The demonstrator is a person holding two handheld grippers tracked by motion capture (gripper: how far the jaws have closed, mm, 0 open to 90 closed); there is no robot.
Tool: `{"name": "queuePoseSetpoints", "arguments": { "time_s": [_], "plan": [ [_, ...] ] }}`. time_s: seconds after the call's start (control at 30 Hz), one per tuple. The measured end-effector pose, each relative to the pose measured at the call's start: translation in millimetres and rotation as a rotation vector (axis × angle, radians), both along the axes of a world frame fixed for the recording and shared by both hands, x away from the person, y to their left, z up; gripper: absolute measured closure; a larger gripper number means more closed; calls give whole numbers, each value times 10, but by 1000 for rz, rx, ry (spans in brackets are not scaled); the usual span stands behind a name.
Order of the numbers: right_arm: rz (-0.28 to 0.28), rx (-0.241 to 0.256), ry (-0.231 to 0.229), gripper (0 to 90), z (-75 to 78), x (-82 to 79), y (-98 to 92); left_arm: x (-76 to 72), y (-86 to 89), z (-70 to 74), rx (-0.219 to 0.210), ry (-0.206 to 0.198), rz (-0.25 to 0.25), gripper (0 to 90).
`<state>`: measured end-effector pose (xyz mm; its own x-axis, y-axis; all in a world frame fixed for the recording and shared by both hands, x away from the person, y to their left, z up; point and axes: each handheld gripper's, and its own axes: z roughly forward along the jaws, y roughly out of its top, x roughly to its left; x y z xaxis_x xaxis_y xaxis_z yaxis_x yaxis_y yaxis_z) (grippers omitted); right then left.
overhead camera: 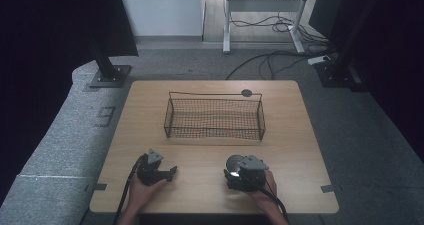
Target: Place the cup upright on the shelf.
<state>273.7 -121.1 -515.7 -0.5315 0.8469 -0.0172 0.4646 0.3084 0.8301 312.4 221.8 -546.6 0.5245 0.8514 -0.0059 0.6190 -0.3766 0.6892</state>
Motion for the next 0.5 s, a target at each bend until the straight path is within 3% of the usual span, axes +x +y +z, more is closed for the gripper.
{"name": "queuePoseSetpoints", "arguments": {
  "time_s": [0.3, 0.5],
  "plan": [
    [25, 40, 14, 135, 15, 38, -54, 0, 0, 0, 0, 0, 0, 170],
    [26, 60, -24, 136, 123, 23, -120, 0, 0, 0, 0, 0, 0, 170]
  ]
}}
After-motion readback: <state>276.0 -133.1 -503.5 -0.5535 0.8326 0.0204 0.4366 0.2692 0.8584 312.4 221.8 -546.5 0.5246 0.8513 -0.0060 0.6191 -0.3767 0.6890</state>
